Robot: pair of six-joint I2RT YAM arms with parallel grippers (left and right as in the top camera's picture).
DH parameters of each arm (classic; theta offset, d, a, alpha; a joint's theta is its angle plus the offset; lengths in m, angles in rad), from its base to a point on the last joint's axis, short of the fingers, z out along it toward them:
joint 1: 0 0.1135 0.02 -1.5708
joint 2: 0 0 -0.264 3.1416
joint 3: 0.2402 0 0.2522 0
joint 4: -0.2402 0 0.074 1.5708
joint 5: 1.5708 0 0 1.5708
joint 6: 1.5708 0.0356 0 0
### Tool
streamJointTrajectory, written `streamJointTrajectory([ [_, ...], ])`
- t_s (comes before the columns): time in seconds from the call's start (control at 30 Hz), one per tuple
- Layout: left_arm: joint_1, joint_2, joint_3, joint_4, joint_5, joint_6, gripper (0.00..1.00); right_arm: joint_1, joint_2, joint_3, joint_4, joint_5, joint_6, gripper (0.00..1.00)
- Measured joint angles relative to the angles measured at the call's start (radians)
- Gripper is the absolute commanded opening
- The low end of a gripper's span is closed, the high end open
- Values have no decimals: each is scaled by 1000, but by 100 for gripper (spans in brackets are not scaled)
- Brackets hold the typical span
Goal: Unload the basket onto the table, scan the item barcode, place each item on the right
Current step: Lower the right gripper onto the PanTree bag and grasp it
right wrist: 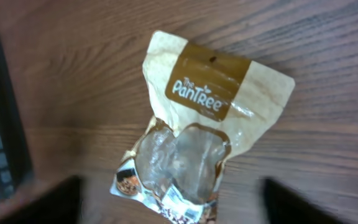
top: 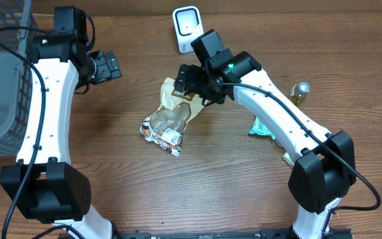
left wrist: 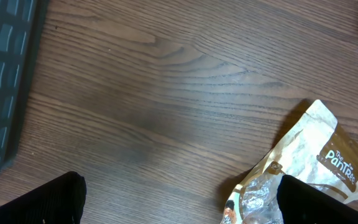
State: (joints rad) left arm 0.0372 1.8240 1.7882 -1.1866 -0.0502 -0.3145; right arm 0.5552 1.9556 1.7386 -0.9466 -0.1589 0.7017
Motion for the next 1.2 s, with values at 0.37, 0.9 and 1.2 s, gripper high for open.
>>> streamJointTrajectory([
  [0.37, 0, 0, 0, 0, 0, 0, 100, 27, 0, -32, -24, -2, 10, 100],
  [0.9, 0, 0, 0, 0, 0, 0, 99, 53, 0, -37, 0, -8, 2, 100],
  [1.2, 0, 0, 0, 0, 0, 0, 100, 53, 1, -37, 5, 12, -7, 52],
])
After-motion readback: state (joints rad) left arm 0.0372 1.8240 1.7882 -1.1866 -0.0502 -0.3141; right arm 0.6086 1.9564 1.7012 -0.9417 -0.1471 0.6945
